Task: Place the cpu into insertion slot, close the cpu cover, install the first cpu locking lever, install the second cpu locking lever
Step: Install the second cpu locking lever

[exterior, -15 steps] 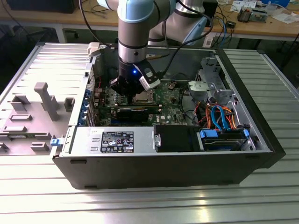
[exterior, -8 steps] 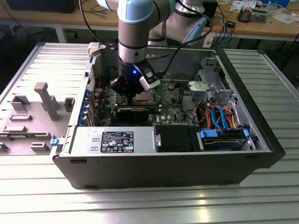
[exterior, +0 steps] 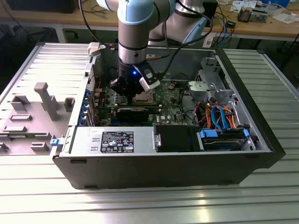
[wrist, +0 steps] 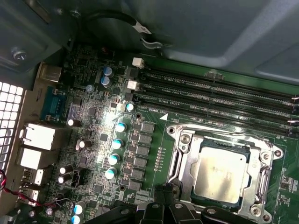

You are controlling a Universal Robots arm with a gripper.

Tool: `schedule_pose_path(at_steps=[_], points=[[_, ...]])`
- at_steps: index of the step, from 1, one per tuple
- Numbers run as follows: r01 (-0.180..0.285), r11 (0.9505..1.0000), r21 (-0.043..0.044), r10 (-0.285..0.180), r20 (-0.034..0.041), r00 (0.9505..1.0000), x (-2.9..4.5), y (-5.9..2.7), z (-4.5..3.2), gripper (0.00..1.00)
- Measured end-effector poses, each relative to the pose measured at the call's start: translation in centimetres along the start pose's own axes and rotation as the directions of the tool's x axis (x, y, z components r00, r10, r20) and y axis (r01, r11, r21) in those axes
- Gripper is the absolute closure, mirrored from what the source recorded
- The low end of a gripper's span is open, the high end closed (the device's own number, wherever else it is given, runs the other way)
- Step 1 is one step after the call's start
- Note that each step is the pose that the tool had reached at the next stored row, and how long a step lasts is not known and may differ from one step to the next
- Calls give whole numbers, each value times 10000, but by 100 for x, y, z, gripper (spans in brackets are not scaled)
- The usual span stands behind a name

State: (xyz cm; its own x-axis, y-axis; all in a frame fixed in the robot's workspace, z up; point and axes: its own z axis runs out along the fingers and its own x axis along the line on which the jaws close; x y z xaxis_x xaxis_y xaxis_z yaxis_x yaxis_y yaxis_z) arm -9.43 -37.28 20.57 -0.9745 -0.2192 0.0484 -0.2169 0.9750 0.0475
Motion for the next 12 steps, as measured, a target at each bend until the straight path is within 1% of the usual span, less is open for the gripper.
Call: schedule_pose_path(at_steps=[2,5,7,12], points=[[0,10000,-10,0,2,10000,0,0,0,89],[-1,10000,8,1,-1,10000,0,0,-2,89],[0,10000,6,0,0,10000,2,3,-50,89],[-2,10000,4,2,-1,10000,3,3,-53,89]])
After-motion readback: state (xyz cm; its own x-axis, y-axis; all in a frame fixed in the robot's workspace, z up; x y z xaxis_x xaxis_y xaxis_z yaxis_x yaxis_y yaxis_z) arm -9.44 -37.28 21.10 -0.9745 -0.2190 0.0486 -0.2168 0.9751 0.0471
